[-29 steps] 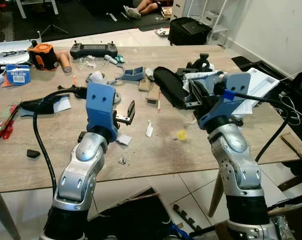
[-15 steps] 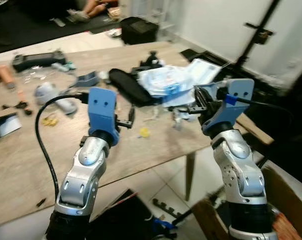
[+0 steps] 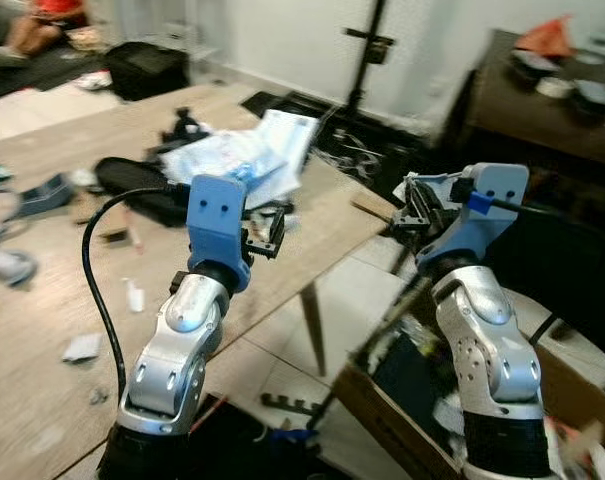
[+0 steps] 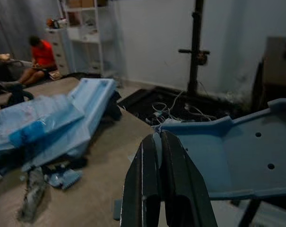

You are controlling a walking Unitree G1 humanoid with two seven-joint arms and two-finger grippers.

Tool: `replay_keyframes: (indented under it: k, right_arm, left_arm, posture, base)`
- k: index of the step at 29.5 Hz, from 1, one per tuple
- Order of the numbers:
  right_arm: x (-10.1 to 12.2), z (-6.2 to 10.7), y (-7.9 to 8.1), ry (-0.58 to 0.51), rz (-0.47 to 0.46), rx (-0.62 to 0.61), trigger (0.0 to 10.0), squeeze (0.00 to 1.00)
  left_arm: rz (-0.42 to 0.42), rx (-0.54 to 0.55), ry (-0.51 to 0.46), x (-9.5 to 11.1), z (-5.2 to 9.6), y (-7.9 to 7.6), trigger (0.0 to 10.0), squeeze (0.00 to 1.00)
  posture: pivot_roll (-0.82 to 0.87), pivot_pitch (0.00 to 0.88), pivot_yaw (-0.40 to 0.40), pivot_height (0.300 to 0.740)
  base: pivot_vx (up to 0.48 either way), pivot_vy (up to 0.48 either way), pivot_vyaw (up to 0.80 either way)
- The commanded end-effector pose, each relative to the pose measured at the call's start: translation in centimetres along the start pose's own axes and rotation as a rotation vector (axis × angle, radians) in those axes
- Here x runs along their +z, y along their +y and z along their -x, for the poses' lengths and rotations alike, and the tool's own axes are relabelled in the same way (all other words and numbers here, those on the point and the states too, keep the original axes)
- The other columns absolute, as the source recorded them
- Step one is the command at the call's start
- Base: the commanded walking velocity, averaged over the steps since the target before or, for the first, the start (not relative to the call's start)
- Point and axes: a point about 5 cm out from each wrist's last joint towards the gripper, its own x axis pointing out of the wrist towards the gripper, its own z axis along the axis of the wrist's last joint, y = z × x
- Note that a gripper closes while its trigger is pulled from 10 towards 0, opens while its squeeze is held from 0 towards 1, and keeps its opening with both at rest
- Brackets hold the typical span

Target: Picking trash to rubbish bin

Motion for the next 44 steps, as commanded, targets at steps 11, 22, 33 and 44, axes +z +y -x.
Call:
replay_keyframes:
  k: [11,22,33,44]
  right_arm:
    - [-0.5,0.5,-0.2,0.029,-0.028,-0.026,10.0,0.00]
    - [-0.7,0.7,-0.3,0.037,-0.035,-0.035,10.0,0.00]
    - [-1.3,0.9,-0.1,0.067,-0.047,-0.018,10.0,0.00]
    - [-1.7,1.3,-0.1,0.085,-0.066,-0.021,10.0,0.00]
  left_arm:
    - [-0.031,-0.078,0.024,-0.6,0.5,-0.9,10.0,0.00]
    - [0.000,-0.081,0.023,-0.4,0.5,-0.9,10.0,0.00]
    - [-0.012,-0.110,0.065,-0.9,0.7,-1.2,10.0,0.00]
    - [0.022,-0.114,0.087,-0.9,0.6,-1.2,10.0,0.00]
  posture:
    - [0.06,0.158,-0.034,0.740]
    - [0.07,0.158,-0.031,0.740]
    - [0.07,0.164,-0.026,0.740]
    - [0.07,0.172,-0.026,0.740]
  base:
    - [0.000,0.000,-0.80]
    - [0.000,0.000,-0.80]
    - [0.000,0.000,-0.55]
    - [0.000,0.000,0.00]
